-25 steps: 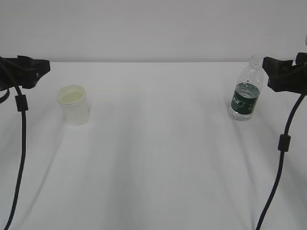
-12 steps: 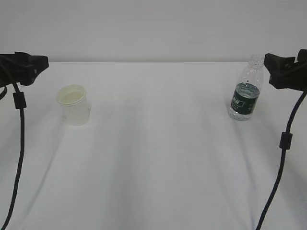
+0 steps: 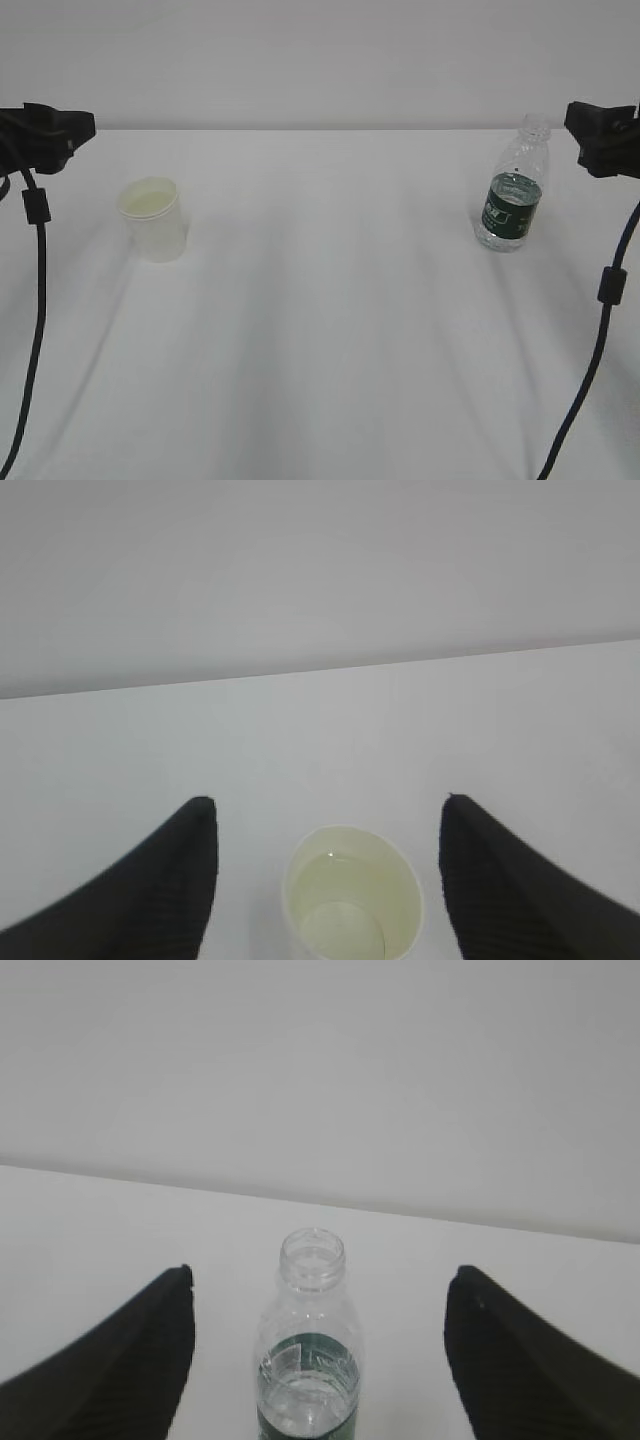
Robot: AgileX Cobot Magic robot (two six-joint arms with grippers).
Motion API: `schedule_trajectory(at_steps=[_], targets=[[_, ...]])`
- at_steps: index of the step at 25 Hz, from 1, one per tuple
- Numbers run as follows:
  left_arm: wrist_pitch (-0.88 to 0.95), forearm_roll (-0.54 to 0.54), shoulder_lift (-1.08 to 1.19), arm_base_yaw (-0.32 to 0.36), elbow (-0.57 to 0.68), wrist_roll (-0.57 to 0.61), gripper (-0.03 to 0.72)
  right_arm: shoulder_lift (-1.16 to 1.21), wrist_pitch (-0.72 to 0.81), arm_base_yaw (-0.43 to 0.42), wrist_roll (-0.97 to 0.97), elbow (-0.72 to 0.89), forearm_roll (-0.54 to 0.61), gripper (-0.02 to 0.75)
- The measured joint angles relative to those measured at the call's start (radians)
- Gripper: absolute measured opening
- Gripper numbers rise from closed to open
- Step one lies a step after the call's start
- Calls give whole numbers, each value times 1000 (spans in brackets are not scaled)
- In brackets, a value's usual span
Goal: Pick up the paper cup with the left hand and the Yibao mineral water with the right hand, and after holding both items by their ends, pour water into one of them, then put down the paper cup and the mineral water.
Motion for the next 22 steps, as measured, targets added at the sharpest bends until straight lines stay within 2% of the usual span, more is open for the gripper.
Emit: schedule_trajectory(at_steps=[22], targets=[[191, 43, -188, 0, 4, 2, 468, -224, 220, 0, 2, 4, -25, 589]])
